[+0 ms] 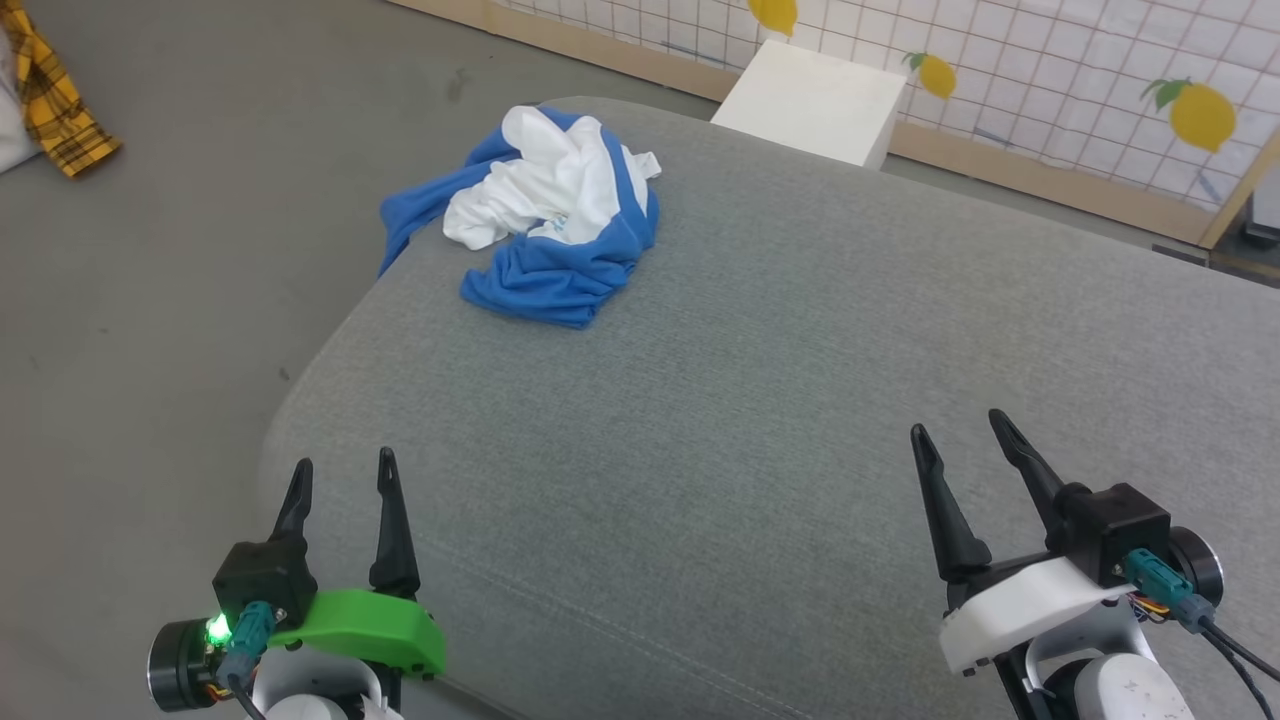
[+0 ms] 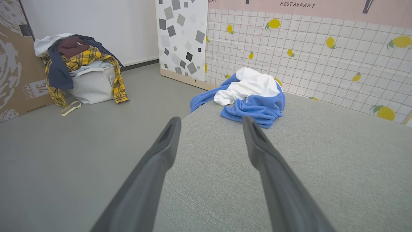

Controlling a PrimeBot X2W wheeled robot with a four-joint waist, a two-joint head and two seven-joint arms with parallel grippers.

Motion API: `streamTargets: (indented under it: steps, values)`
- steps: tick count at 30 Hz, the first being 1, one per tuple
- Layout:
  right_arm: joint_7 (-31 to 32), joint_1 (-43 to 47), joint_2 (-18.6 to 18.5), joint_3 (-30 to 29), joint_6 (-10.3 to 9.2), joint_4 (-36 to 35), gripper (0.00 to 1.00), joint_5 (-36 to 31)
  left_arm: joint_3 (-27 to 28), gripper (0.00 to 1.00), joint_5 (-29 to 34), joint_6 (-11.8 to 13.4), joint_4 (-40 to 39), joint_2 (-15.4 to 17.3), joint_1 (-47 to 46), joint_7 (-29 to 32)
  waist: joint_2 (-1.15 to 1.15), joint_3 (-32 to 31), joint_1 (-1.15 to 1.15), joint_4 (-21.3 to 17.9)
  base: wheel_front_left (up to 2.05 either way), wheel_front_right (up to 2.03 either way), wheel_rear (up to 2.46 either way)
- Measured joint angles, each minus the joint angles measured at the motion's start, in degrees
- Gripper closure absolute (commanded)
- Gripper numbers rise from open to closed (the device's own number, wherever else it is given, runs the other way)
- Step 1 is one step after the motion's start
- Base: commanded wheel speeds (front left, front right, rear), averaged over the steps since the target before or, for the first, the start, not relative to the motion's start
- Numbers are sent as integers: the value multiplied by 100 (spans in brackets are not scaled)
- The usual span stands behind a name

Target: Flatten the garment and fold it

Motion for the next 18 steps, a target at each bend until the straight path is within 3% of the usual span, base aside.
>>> streamTargets:
  steps: [18]
  values:
    - [-126,-20,4,41,0,77,0,90,-148,0,-175,204,67,109,3,-204,0,-6,0,386,0,0,0]
